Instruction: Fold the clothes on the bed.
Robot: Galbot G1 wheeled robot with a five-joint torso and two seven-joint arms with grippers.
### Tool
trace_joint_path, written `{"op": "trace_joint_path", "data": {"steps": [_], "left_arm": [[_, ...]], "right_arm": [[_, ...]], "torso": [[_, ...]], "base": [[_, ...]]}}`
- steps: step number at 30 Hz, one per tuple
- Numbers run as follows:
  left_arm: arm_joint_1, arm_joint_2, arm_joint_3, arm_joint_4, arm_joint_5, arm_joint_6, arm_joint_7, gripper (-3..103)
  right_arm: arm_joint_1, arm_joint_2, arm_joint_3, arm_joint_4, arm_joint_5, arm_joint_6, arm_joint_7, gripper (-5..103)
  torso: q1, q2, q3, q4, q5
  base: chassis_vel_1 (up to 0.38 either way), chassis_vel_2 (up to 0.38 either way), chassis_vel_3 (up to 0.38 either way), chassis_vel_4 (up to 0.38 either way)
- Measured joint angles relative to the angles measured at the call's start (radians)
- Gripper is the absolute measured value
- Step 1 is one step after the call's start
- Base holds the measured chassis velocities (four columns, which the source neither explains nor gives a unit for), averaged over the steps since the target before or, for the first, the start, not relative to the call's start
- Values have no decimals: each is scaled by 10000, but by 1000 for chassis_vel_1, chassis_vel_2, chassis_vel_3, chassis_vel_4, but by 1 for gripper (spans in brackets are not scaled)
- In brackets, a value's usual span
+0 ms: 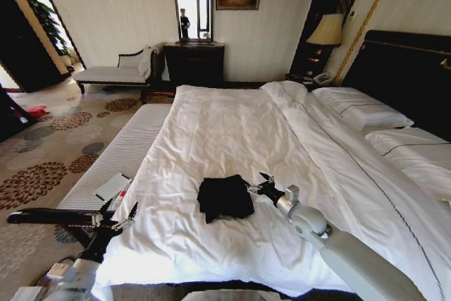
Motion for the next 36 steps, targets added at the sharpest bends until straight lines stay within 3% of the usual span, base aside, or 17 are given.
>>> {"op": "trace_joint_path", "data": {"steps": [15, 25, 29, 36], "left_arm": [[0, -1, 1, 0, 0, 0, 0, 100], [-1, 0, 2, 0, 0, 0, 0, 100], [0, 0, 2, 0, 0, 0, 0, 100], [-1, 0, 2, 0, 0, 0, 1, 100]], "right_arm": [[-1324, -537, 104, 1582, -1121, 84, -226, 100], [128, 32, -680, -287, -1434, -136, 35, 100], [277, 68, -956, -227, -1381, -323, 62, 100], [1190, 435, -2413, 284, -1196, -755, 252, 100]], "torso": [[-1, 1, -1, -4, -5], [0, 0, 0, 0, -1], [-1, 0, 0, -2, -4], [0, 0, 0, -1, -1]], "base": [[0, 0, 0, 0], [0, 0, 0, 0], [0, 0, 0, 0], [0, 0, 0, 0]]}}
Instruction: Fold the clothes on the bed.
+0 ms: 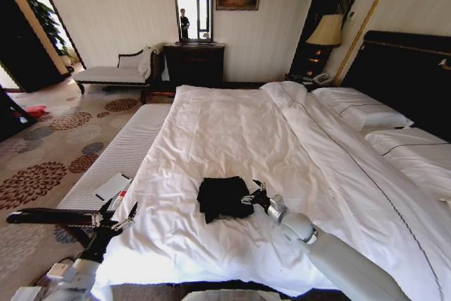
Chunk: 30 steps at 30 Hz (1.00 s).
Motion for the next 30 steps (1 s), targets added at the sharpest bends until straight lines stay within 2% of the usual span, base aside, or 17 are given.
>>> {"op": "trace_joint_path", "data": {"steps": [4, 7, 10, 16, 24, 26, 30], "left_arm": [[1, 0, 0, 0, 0, 0, 0, 100], [1, 0, 0, 0, 0, 0, -1, 100], [0, 0, 0, 0, 0, 1, 0, 100], [0, 0, 0, -1, 0, 0, -1, 100], [0, 0, 0, 0, 0, 0, -1, 100], [0, 0, 0, -1, 0, 0, -1, 100], [0, 0, 0, 0, 0, 1, -1, 100]], "right_arm": [[755, 178, -701, 88, 314, -170, 166, 100], [1934, 462, -1599, -177, 613, -238, 360, 100], [2360, 610, -1958, -232, 778, -321, 517, 100], [2732, 856, -2559, -233, 878, -473, 686, 100], [3371, 1847, -3176, -1245, 1219, -484, 1331, 100], [3408, 1831, -3188, -1220, 1315, -495, 1395, 100], [2880, 1132, -2966, -388, 1449, -512, 1459, 100]], "torso": [[0, 0, 0, 0, -3], [0, 0, 0, 3, -3], [2, -1, 1, 2, -2], [0, 1, 0, -2, -3], [0, -1, 1, 3, 1], [0, 0, 1, 4, -1], [-1, 0, -1, -1, -1]], "base": [[0, 0, 0, 0], [0, 0, 0, 0], [0, 0, 0, 0], [0, 0, 0, 0], [0, 0, 0, 0], [0, 0, 0, 0], [0, 0, 0, 0]]}}
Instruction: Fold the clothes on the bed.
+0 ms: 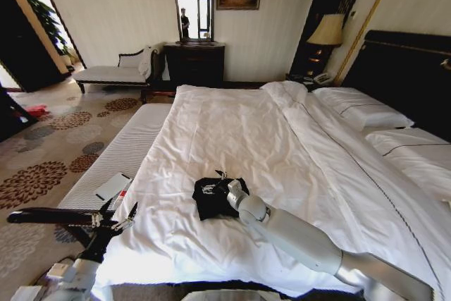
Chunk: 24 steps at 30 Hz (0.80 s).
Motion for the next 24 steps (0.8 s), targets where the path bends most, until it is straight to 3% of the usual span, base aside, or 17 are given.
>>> {"op": "trace_joint_path", "data": {"steps": [11, 17, 24], "left_arm": [[0, 0, 0, 0, 1, 0, 0, 100], [0, 0, -1, 0, 1, 0, -2, 100], [0, 0, 0, 0, 1, 0, 0, 100]], "right_arm": [[-2284, -1295, 1881, 1912, -148, 101, -280, 100], [-1144, -1277, 2286, 1175, 695, 417, -150, 100], [264, -738, 1297, -841, -7, 877, -707, 100]], "torso": [[-1, 0, -1, -3, 0], [0, 0, 0, 3, 1], [0, 0, 1, 4, -1]], "base": [[0, 0, 0, 0], [0, 0, 0, 0], [0, 0, 0, 0]]}}
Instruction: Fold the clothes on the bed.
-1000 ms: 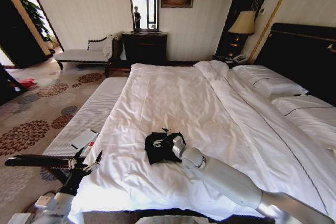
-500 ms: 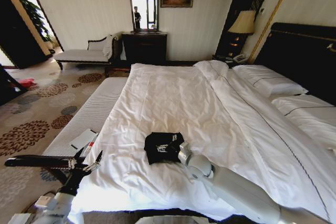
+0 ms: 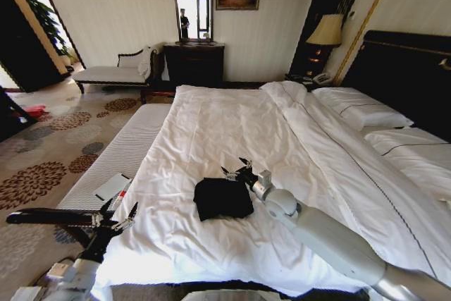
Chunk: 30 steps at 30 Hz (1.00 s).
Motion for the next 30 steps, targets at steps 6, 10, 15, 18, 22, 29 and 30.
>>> {"op": "trace_joint_path", "data": {"steps": [6, 10, 15, 18, 22, 29, 30], "left_arm": [[0, 0, 0, 0, 0, 0, 0, 100], [0, 0, 0, 0, -1, 0, 1, 100], [0, 0, 0, 0, 0, 0, 1, 100], [0, 0, 0, 0, 0, 0, 1, 100], [0, 0, 0, 0, 0, 0, 2, 100], [0, 0, 0, 0, 0, 0, 1, 100], [0, 0, 0, 0, 0, 1, 1, 100]], "right_arm": [[-202, 438, -496, -835, -681, 257, -173, 100], [-664, 448, -555, -157, -780, 178, -116, 100], [-969, 703, -716, -120, -1061, 144, -79, 100], [-907, 1169, -812, -868, -1273, 229, -75, 100], [-791, 1491, -834, -1474, -1403, 354, -47, 100], [-1331, 526, 417, -109, -629, 705, 450, 100], [-1581, 319, 826, 221, -562, 816, 509, 100]], "torso": [[1, 0, 0, -2, 2], [0, 0, 0, -6, 0], [-1, 1, -2, -4, -1], [0, 0, -1, -3, 1], [1, 0, 0, -1, 2], [1, 0, 0, -2, 1], [1, 0, -1, -2, 1]], "base": [[0, 0, 0, 0], [0, 0, 0, 0], [0, 0, 0, 0], [0, 0, 0, 0], [0, 0, 0, 0], [0, 0, 0, 0], [0, 0, 0, 0]]}}
